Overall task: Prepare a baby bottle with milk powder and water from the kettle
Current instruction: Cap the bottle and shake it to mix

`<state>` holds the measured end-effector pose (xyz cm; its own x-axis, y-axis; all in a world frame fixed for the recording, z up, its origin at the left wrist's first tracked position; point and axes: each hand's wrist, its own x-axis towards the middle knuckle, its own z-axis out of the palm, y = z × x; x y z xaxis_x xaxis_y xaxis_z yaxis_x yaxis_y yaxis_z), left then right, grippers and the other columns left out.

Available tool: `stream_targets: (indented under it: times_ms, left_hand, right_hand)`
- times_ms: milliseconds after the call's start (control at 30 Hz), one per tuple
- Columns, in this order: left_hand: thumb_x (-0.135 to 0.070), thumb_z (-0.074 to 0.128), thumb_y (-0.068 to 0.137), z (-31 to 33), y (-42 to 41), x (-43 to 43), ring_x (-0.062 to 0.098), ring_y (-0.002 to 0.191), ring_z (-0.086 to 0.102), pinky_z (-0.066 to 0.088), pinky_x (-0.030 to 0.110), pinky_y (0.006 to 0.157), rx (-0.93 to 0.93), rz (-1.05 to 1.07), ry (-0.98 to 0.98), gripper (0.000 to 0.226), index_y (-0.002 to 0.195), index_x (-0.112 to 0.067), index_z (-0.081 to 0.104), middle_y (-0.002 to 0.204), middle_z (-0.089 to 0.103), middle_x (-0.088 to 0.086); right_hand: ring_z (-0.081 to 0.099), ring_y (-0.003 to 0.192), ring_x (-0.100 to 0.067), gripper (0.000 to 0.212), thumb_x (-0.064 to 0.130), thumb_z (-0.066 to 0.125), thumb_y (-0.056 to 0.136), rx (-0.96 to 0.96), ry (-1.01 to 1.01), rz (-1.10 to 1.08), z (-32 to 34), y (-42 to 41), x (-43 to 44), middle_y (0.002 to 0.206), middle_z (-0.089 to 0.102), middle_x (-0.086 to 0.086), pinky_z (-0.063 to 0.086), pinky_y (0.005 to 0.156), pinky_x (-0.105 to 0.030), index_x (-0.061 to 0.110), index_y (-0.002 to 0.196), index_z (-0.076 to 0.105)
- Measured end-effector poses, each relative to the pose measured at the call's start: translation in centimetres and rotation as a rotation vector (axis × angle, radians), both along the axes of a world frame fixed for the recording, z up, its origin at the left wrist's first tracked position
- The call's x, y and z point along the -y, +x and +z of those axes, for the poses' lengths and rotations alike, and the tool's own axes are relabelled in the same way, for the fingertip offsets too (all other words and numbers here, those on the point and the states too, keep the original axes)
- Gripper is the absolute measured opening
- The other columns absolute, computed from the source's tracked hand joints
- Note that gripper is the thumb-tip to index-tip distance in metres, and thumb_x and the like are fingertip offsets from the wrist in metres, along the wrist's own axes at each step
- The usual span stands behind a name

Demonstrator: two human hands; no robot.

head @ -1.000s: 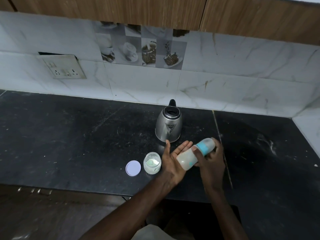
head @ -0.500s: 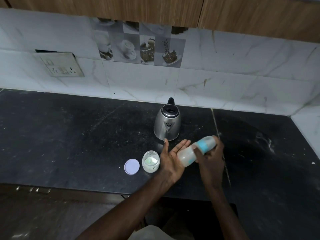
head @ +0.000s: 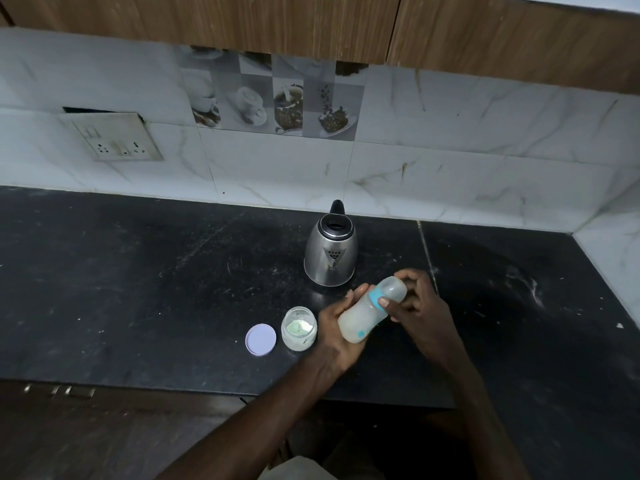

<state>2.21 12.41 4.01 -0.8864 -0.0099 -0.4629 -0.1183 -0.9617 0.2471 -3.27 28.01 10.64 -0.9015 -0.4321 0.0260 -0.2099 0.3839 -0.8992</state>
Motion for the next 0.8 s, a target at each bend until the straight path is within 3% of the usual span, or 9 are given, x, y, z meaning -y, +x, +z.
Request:
stream_targets:
  times_ms: [67, 200, 367, 467, 567, 667, 733, 800]
  left_hand:
    - [-0.011, 0.066, 0.091, -0.1, -0.1, 0.3, 0.035, 0.114, 0.071, 0.064, 0.039, 0.083, 0.039, 0.031, 0.003, 0.039, 0.128, -0.002, 0.071, 0.136, 0.068, 0.02]
    - [-0.007, 0.067, 0.084, -0.1, -0.3, 0.9, 0.032, 0.127, 0.068, 0.065, 0.04, 0.086, 0.066, 0.097, 0.001, 0.048, 0.132, -0.003, 0.067, 0.137, 0.07, 0.015]
    - [0.002, 0.057, 0.09, -0.3, -0.5, 1.1, 0.028, 0.127, 0.068, 0.065, 0.041, 0.088, 0.028, 0.142, 0.001, 0.044, 0.133, -0.001, 0.065, 0.137, 0.07, 0.015]
    - [-0.001, 0.061, 0.082, 0.1, -0.4, 1.0, 0.028, 0.123, 0.071, 0.065, 0.04, 0.086, -0.001, 0.134, 0.018, 0.048, 0.13, 0.0, 0.066, 0.136, 0.07, 0.015]
    - [-0.006, 0.062, 0.084, 0.7, -0.5, 0.9, 0.034, 0.134, 0.062, 0.061, 0.041, 0.094, -0.012, 0.1, -0.01, 0.05, 0.134, 0.0, 0.065, 0.141, 0.067, 0.016]
    - [-0.008, 0.055, 0.093, 1.1, -0.9, 0.8, 0.04, 0.143, 0.051, 0.044, 0.046, 0.119, 0.011, 0.085, 0.005, 0.049, 0.141, 0.002, 0.059, 0.147, 0.06, 0.022]
    - [-0.009, 0.053, 0.096, 1.1, -1.0, 0.8, 0.04, 0.145, 0.049, 0.033, 0.048, 0.127, 0.027, 0.074, 0.0, 0.048, 0.143, 0.001, 0.058, 0.15, 0.058, 0.022]
    - [-0.011, 0.053, 0.097, 0.9, -0.8, 0.8, 0.04, 0.145, 0.049, 0.031, 0.05, 0.128, 0.019, 0.055, -0.016, 0.047, 0.143, 0.0, 0.058, 0.149, 0.058, 0.021]
  right_hand:
    - [0.076, 0.095, -0.011, 0.049, 0.049, 0.085, 0.078, -0.004, -0.001, 0.001, 0.1, 0.0, 0.3, 0.11, 0.074, 0.014, 0.066, 0.08, -0.037, 0.048, 0.117, 0.056]
    - [0.075, 0.089, -0.007, 0.048, 0.034, 0.091, 0.078, -0.044, 0.006, -0.043, 0.0, 0.4, 1.0, 0.101, 0.076, 0.014, 0.064, 0.079, -0.029, 0.044, 0.11, 0.058]
    - [0.075, 0.08, -0.011, 0.049, 0.038, 0.094, 0.075, -0.054, 0.032, -0.103, 0.3, 0.5, 1.7, 0.09, 0.076, 0.005, 0.066, 0.074, -0.041, 0.033, 0.11, 0.059]
    - [0.072, 0.08, -0.006, 0.048, 0.048, 0.088, 0.079, -0.11, 0.046, -0.095, 0.5, 0.7, 2.0, 0.091, 0.072, 0.01, 0.062, 0.07, -0.028, 0.039, 0.11, 0.053]
    - [0.071, 0.094, -0.001, 0.053, 0.059, 0.08, 0.082, -0.121, 0.052, -0.019, 0.5, 1.1, 2.1, 0.107, 0.068, 0.023, 0.058, 0.072, -0.016, 0.054, 0.119, 0.042]
    - [0.068, 0.109, 0.006, 0.091, 0.052, 0.088, 0.079, -0.036, 0.001, 0.019, -0.2, 2.0, 2.4, 0.13, 0.061, 0.033, 0.056, 0.083, -0.011, 0.056, 0.148, 0.028]
    - [0.068, 0.114, 0.003, 0.104, 0.052, 0.089, 0.078, -0.048, -0.019, 0.002, -0.8, 2.5, 2.7, 0.141, 0.06, 0.023, 0.057, 0.091, -0.015, 0.056, 0.155, 0.02]
    - [0.069, 0.118, -0.003, 0.107, 0.053, 0.09, 0.076, -0.065, -0.04, -0.016, -1.2, 3.0, 3.0, 0.147, 0.059, 0.013, 0.06, 0.096, -0.028, 0.056, 0.156, 0.019]
